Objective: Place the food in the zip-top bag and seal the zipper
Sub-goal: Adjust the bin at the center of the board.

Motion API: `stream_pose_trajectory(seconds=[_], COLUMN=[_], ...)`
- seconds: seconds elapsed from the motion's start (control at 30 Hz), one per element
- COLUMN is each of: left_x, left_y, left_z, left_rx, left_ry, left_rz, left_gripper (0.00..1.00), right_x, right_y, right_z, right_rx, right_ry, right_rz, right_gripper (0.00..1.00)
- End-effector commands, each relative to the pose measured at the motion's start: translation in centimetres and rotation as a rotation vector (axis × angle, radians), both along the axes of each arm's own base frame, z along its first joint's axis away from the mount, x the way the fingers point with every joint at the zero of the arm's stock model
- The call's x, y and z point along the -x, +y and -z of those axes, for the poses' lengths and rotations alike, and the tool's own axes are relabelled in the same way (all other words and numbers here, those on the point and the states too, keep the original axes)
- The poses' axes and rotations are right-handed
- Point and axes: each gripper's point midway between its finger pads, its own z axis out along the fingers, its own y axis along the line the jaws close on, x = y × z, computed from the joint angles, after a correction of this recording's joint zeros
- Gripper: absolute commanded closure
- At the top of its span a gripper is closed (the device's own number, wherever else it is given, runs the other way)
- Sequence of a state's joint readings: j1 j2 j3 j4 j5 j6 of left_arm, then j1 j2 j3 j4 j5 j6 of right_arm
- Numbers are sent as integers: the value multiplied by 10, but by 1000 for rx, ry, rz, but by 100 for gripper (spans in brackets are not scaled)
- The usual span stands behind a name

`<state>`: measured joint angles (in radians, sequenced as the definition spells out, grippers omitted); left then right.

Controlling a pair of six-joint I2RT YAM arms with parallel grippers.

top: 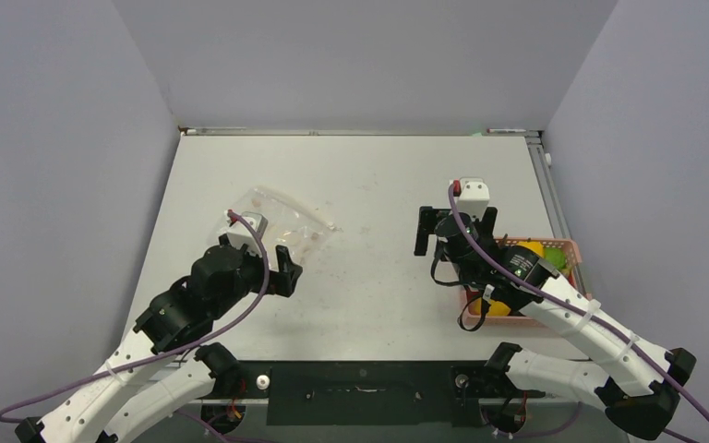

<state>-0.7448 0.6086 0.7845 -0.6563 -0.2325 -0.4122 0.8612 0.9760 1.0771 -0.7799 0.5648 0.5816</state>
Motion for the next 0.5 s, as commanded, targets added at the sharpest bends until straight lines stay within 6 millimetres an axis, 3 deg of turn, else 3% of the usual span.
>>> stream_pose_trajectory(seconds=[0.0, 0.2, 0.47], left_x=[0, 1, 1], left_y=[1, 7, 11], left_z=[-11, -15, -18], left_rx=[34, 49, 56], left_ry=[-17, -35, -49], left_rz=[-23, -47, -63], left_gripper=[4, 4, 4], right_x=[4, 8, 2], right_y=[-14, -18, -29], right_z=[8, 28, 79], right_rx=[60, 108, 156], right_ry=[16, 62, 204], right_rz=[34, 32, 51], right_gripper=[10, 10, 5])
